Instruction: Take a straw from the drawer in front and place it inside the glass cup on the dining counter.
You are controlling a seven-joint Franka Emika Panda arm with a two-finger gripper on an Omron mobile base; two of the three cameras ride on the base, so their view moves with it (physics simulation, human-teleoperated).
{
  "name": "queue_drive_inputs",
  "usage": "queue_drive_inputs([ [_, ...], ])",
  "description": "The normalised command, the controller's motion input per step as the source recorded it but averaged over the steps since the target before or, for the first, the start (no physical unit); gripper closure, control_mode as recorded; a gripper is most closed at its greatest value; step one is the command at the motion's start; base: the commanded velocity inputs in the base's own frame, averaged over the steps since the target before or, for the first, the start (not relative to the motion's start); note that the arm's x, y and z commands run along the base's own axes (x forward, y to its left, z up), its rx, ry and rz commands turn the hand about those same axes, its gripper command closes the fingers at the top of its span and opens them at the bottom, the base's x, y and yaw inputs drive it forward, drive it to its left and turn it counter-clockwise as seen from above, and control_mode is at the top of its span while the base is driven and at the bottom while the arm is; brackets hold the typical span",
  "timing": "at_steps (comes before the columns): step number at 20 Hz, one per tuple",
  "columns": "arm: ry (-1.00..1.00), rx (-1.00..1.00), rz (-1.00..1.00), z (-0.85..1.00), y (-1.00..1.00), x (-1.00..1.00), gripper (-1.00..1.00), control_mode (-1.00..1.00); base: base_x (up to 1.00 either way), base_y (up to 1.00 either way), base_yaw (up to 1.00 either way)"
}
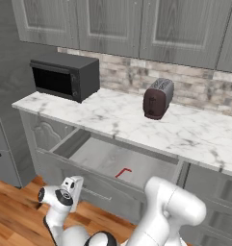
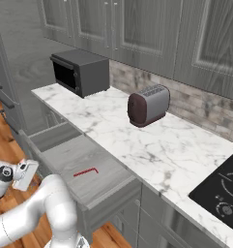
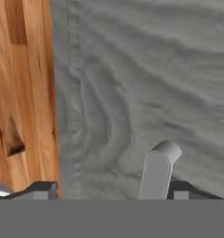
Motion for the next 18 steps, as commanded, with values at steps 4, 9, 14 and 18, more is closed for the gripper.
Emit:
queue_drive_inputs([
  [4, -0.38, 0.04, 0.0, 1.0, 0.0, -0.53, -1.0, -1.0, 0.0, 0.0, 0.0],
  [9, -0.52, 0.03, 0.0, 1.0, 0.0, -0.37, -1.0, -1.0, 0.0, 0.0, 0.0],
  [14, -0.5, 0.04, 0.0, 1.0, 0.0, -0.08, -1.0, -1.0, 0.0, 0.0, 0.0],
  [18, -0.32, 0.16, 0.0, 1.0, 0.0, -0.03, -1.0, -1.0, 0.0, 0.0, 0.0],
])
